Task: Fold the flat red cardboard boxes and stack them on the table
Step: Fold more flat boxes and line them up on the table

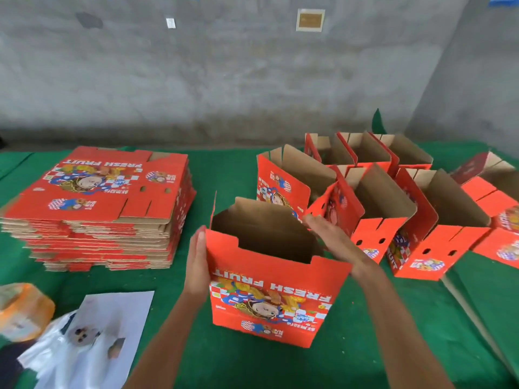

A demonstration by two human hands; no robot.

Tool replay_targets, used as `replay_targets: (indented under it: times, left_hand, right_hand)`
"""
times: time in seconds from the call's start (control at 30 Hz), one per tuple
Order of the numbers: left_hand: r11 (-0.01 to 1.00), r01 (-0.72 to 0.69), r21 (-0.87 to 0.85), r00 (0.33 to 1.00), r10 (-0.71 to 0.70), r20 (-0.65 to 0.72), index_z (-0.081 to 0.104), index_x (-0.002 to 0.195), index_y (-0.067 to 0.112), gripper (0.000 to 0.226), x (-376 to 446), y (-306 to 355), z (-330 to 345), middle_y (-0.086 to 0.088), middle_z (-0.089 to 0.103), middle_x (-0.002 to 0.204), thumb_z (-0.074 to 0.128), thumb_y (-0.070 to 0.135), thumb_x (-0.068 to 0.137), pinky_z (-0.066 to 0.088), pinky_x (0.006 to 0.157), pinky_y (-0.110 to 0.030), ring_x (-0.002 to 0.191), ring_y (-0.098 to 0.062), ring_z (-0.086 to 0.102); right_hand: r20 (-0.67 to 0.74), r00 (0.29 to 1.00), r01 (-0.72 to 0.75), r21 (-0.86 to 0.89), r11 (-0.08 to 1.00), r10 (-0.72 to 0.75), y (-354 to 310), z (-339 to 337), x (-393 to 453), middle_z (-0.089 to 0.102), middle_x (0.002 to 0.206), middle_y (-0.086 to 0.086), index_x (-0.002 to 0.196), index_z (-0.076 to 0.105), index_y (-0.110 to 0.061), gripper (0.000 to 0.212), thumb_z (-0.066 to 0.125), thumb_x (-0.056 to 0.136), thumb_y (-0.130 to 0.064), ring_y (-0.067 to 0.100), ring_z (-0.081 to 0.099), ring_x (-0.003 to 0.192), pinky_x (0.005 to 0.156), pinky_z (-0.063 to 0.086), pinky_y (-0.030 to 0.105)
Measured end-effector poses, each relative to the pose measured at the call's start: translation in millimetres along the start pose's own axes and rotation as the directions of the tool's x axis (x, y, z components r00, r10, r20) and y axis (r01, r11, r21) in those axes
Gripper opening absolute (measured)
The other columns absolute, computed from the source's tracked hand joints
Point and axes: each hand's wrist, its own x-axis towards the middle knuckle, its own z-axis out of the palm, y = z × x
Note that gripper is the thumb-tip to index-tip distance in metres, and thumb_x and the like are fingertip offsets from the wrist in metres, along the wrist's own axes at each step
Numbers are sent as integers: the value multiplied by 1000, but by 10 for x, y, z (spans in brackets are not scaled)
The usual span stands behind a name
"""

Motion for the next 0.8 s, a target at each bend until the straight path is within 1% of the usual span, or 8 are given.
replay_targets:
  times: [0.1,0.2,0.3,0.47,0.53,0.57,0.67,0.8]
  left_hand:
    - [953,-279,119,959,271,80,50,149,41,60,137,364,-4,16,48,157,53,69,97,28,121,-35,148,-5,38]
    - [785,-553,278,832,506,226,56,148,21,50,214,551,32,9,48,158,32,47,112,29,123,-32,150,-13,38]
    - [621,-704,345,710,619,336,67,133,20,52,132,596,21,4,61,145,20,34,114,37,116,-45,143,-26,49]
    - [22,-847,532,426,627,653,72,79,16,51,168,670,-255,8,73,90,43,47,107,42,107,-49,108,-23,65]
    - [-152,-739,657,470,582,664,69,72,17,50,203,736,-336,5,68,77,55,56,101,43,100,-43,92,-26,64]
    - [-201,-665,719,560,503,658,72,77,18,51,199,761,-344,3,70,82,55,61,97,41,101,-45,95,-28,64]
    - [-345,-460,818,796,247,552,70,126,31,60,87,681,-227,1,69,120,42,72,93,29,111,-57,121,-30,55]
    - [-381,-436,815,800,252,545,54,146,38,61,-37,492,100,-7,52,150,44,68,94,28,107,-65,130,-32,51]
  right_hand:
    - [56,996,81,-180,980,-72,6,-65,-56,56,136,-20,126,58,-56,56,72,76,-76,-1,55,116,92,43,21]
    - [-56,987,134,-243,961,-152,42,-116,18,63,121,-4,143,53,-29,40,58,103,-25,-4,55,71,62,40,16]
    - [-160,972,146,-152,978,-170,-1,-158,83,71,124,7,134,60,-16,28,48,109,-14,-4,60,87,70,43,9]
    - [-162,986,80,337,938,-25,162,-353,51,79,108,-2,130,65,-10,26,54,108,-16,4,75,91,68,56,18]
    - [-197,980,103,388,916,-27,279,-414,39,77,119,3,134,63,-15,30,56,107,-24,12,75,99,73,58,27]
    - [-231,971,141,359,923,-58,321,-425,41,75,124,3,133,65,-22,30,58,106,-32,15,74,104,78,58,30]
    - [-210,967,192,243,951,-141,303,-295,-1,68,135,-8,131,67,-42,50,58,92,-73,16,61,130,108,45,43]
    - [-183,959,261,258,930,-218,296,28,14,63,141,-16,132,67,-48,57,48,90,-82,3,55,134,111,38,32]
